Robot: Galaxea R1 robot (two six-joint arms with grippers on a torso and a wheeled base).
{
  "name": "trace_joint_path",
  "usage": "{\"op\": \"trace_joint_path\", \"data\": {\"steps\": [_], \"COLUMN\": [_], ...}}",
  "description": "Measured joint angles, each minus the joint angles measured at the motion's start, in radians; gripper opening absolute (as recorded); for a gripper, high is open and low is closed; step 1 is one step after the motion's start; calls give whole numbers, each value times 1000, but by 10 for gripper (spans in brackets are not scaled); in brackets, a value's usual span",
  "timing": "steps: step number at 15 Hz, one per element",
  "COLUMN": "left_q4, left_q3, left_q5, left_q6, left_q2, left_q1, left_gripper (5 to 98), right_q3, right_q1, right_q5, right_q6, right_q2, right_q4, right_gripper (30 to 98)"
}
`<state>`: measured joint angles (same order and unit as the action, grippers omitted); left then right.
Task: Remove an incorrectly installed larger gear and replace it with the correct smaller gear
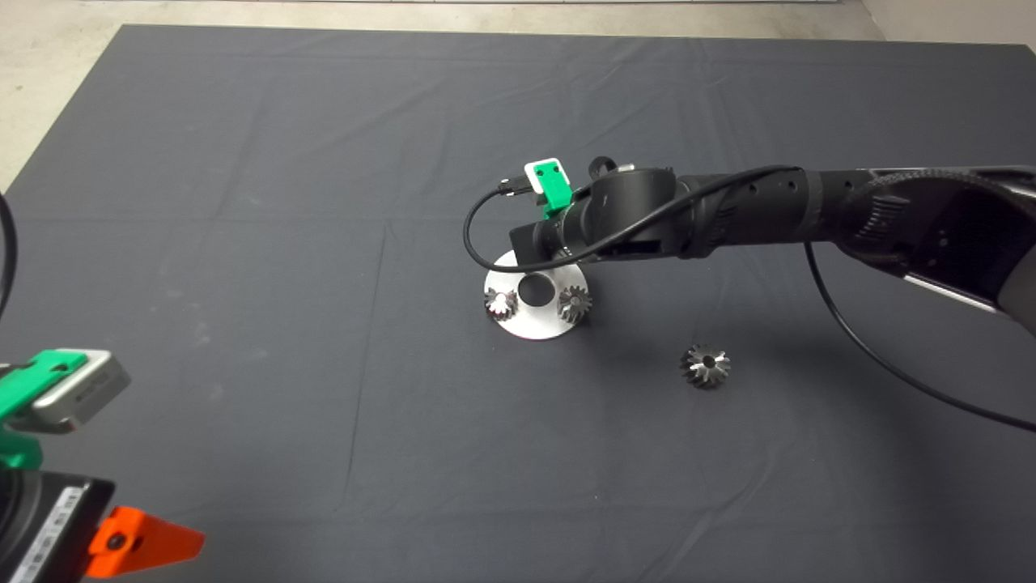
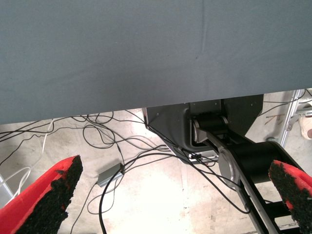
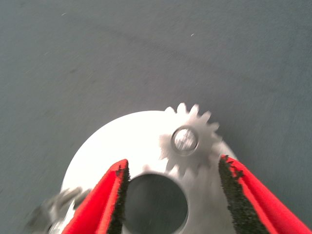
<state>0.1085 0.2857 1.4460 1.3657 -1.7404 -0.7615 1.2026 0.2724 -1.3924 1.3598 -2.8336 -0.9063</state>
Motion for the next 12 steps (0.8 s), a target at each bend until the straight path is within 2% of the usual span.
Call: {"op": "trace_joint_path", "data": {"steps": [2,4,6,8,9,11,12], "left_q4": [0,0,0,0,0,0,0], "left_q3": [0,0,0,0,0,0,0], "left_q5": [0,0,0,0,-2,-7,-7], "left_q6": [-3,-3,-5,-14,-16,-33,-40], "left_q2": [0,0,1,-3,-5,-18,-25], "left_q1": [0,4,5,5,5,5,5], "left_gripper": [983,983,983,983,983,983,983], "right_q3": [-104,-216,-345,-502,-581,-722,-770], "right_q1": [39,129,206,241,253,283,293], "right_q5": [-12,-14,-25,-48,-55,-57,-49], "right_q6": [3,14,22,30,31,37,37], "right_q2": [41,135,318,542,637,760,802], "right_q4": [71,180,296,438,512,687,780], "right_gripper": [532,543,583,632,635,643,675]}}
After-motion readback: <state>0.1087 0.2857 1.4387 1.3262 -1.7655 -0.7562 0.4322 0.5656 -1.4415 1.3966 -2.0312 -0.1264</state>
